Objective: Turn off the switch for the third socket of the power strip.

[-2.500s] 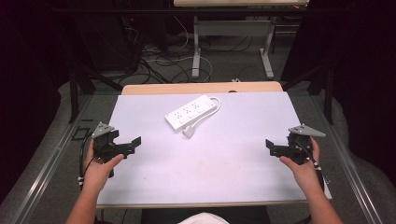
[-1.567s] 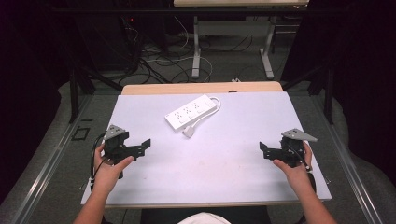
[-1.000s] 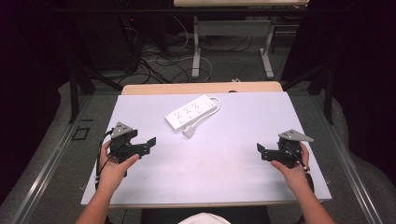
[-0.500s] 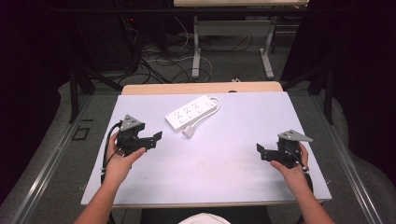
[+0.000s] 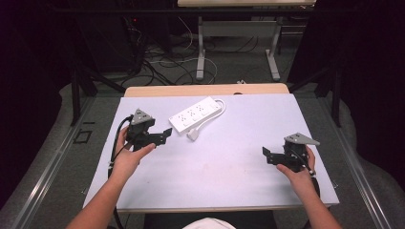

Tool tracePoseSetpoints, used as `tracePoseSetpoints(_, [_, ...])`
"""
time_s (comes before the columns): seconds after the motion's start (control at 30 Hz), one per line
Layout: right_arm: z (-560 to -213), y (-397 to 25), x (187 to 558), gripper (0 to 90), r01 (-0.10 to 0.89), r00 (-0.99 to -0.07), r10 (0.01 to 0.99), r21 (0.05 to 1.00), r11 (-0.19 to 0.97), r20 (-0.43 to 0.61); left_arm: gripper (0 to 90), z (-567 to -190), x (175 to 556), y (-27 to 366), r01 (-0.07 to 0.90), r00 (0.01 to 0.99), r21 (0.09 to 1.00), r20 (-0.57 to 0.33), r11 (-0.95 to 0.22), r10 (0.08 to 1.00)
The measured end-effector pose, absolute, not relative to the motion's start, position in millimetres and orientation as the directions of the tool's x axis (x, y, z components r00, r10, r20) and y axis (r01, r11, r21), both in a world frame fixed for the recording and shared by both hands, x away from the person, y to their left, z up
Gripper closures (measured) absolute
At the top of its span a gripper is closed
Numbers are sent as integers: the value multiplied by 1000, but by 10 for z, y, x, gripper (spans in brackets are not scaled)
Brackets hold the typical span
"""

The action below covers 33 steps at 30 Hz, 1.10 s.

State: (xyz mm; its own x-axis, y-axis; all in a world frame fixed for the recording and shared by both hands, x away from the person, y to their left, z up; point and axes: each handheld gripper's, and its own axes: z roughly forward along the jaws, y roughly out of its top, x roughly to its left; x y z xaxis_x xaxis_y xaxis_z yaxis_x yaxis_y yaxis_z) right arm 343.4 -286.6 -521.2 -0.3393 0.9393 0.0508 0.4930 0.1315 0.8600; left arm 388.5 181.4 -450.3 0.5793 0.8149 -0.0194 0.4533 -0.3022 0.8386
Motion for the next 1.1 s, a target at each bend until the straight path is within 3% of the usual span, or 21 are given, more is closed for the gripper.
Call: tracePoseSetpoints(1.1, [-5239, -2868, 3444, 42, 501, -340, 939, 856, 128, 59, 256, -4326, 4279, 1455, 512, 588, 796, -50, -323, 808])
